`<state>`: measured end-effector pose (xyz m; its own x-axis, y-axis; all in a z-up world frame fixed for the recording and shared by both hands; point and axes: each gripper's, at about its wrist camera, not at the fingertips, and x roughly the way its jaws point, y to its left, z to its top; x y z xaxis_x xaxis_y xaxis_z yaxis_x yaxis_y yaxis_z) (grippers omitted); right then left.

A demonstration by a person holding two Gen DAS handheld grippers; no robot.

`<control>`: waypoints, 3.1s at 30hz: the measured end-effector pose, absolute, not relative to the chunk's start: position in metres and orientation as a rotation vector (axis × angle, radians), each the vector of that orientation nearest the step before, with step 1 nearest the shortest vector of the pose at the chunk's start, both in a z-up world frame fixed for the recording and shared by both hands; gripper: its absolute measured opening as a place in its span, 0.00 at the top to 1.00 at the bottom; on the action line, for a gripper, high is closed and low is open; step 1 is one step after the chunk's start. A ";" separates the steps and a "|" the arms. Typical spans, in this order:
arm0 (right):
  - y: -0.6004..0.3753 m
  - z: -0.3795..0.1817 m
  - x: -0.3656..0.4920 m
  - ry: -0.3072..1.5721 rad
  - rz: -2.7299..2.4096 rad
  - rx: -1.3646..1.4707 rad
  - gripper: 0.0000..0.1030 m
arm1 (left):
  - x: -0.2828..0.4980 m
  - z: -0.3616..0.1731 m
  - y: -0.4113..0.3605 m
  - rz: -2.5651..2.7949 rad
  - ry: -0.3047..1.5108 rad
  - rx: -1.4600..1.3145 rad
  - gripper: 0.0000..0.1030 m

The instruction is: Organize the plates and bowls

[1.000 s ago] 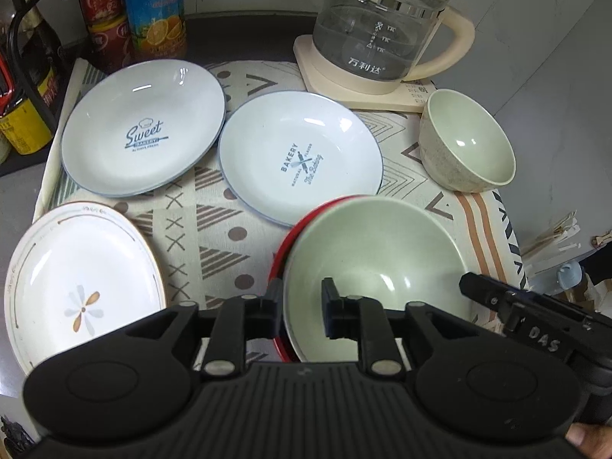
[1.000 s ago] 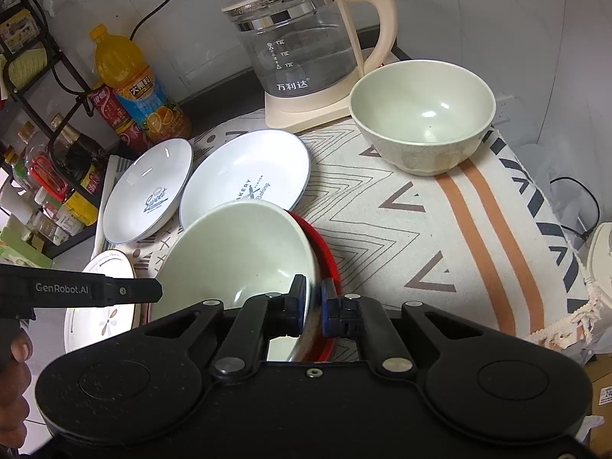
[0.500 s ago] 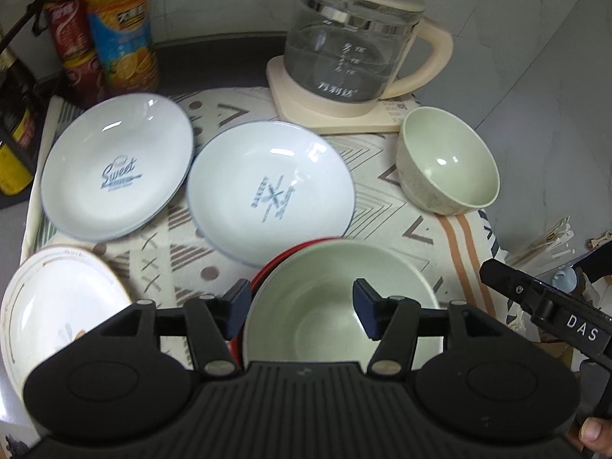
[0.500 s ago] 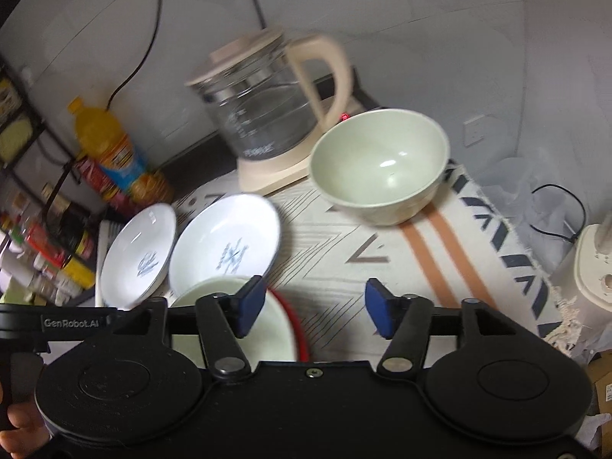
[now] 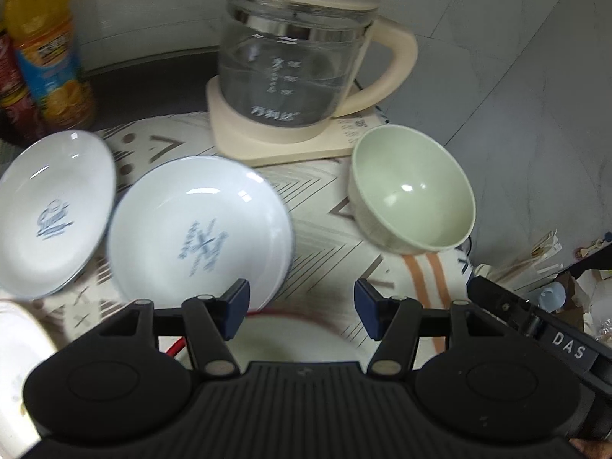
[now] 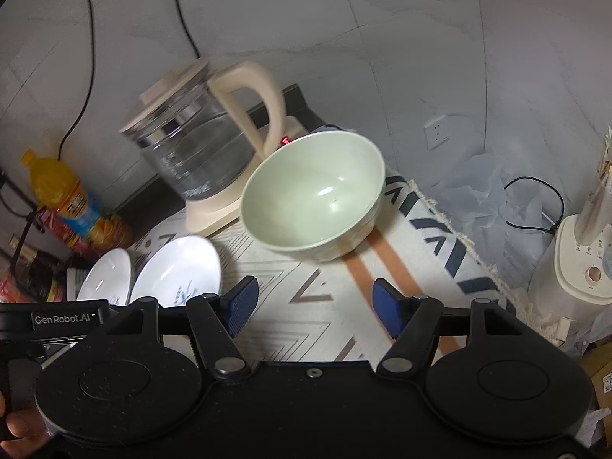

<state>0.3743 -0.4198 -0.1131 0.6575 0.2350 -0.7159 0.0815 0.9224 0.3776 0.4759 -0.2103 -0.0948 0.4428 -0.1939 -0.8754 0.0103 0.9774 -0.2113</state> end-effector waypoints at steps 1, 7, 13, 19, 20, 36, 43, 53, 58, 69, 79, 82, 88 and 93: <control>-0.422 -0.115 0.377 0.853 0.086 0.403 0.37 | 0.480 -0.096 -0.213 -0.135 1.097 -0.189 0.43; -0.434 -0.126 0.399 0.849 0.064 0.424 0.39 | 0.510 -0.107 -0.227 -0.140 1.080 -0.231 0.44; -0.445 -0.139 0.424 0.856 0.037 0.453 0.43 | 0.536 -0.121 -0.238 -0.113 1.095 -0.270 0.44; -0.449 -0.153 0.442 0.881 0.025 0.469 0.47 | 0.554 -0.137 -0.252 -0.110 1.126 -0.294 0.47; -0.449 -0.155 0.444 0.886 0.023 0.470 0.48 | 0.556 -0.139 -0.255 -0.108 1.133 -0.296 0.48; -0.453 -0.171 0.463 0.948 0.029 0.508 0.74 | 0.559 -0.152 -0.267 -0.059 1.191 -0.350 0.88; -0.454 -0.150 0.445 0.919 0.057 0.488 0.74 | 0.536 -0.126 -0.263 -0.060 1.163 -0.367 0.88; -0.440 -0.114 0.416 0.858 0.074 0.486 0.75 | 0.495 -0.090 -0.240 -0.024 1.099 -0.431 0.89; -0.431 -0.100 0.398 0.827 0.081 0.498 0.75 | 0.471 -0.077 -0.224 -0.015 1.063 -0.445 0.89; -0.398 -0.082 0.355 0.811 0.092 0.489 0.75 | 0.420 -0.057 -0.189 -0.003 1.035 -0.441 0.89; -0.372 -0.080 0.319 0.804 0.089 0.483 0.75 | 0.382 -0.057 -0.163 -0.007 1.037 -0.450 0.88; -0.364 -0.082 0.309 0.808 0.086 0.479 0.75 | 0.374 -0.060 -0.155 -0.007 1.044 -0.453 0.88; -0.350 -0.089 0.294 0.828 0.085 0.471 0.75 | 0.360 -0.066 -0.142 -0.001 1.059 -0.459 0.88; -0.341 -0.093 0.286 0.843 0.084 0.455 0.75 | 0.350 -0.074 -0.134 0.009 1.080 -0.471 0.88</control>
<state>0.2861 -0.3409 -0.0929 0.6681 0.2491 -0.7012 0.1059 0.9009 0.4209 0.3499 -0.1341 -0.0743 0.4808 -0.2194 -0.8489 -0.2330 0.9014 -0.3650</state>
